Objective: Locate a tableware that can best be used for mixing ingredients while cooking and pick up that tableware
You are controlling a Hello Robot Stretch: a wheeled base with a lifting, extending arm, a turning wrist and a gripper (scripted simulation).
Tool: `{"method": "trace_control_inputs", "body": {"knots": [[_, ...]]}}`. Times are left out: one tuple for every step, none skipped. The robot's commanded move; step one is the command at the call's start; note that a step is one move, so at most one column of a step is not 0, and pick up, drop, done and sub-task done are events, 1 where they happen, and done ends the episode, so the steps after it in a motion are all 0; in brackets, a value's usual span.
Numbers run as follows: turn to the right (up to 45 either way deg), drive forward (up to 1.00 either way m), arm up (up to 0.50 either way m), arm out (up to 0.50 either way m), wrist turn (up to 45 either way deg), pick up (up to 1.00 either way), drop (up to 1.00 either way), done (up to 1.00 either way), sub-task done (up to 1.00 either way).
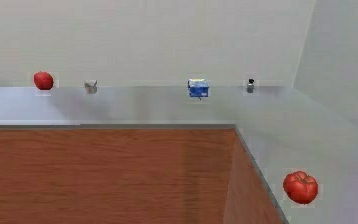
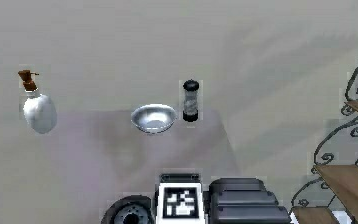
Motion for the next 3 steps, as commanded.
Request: {"method": "trace_control_inputs", "body": {"knots": [[0.0,0.00,0.00,0.32,0.0,0.00,0.00,0.00,0.00],[0.0,0.00,0.00,0.00,45.0,0.00,0.00,0.00,0.00],[0.0,0.00,0.00,0.00,45.0,0.00,0.00,0.00,0.00]]}}
